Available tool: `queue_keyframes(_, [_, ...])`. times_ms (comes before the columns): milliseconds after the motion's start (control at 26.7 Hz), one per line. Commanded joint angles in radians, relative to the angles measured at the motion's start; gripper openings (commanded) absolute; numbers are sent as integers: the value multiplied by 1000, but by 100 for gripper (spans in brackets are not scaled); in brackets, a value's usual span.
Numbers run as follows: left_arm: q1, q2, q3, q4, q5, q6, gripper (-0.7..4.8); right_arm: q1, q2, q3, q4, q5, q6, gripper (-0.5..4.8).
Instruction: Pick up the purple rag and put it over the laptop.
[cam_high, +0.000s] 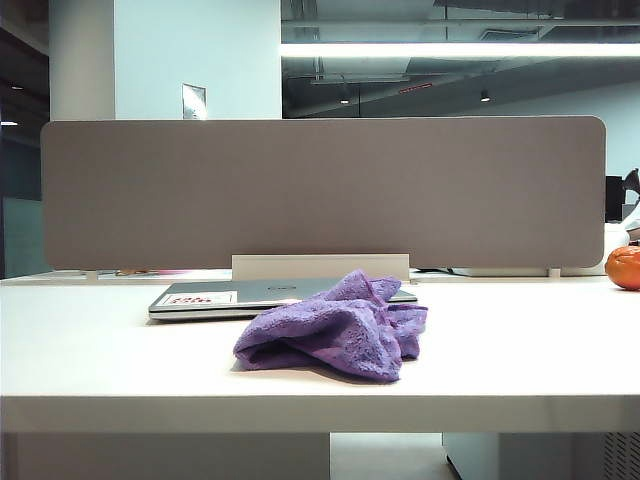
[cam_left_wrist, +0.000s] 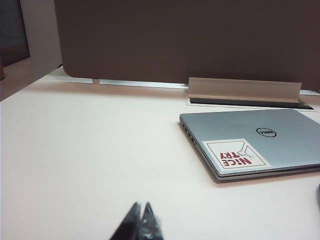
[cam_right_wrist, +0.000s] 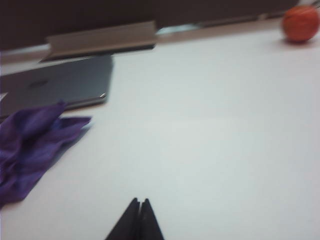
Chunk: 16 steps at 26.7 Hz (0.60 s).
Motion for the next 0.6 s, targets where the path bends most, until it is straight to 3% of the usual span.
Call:
queue_keyframes(37, [2,0,3,12,2,0,-6,1,-1,-5,0,-125,12,22])
queue_keyframes(599, [1,0,11,13,20,-8,-6,1,-1,-4,26,-387,158,22])
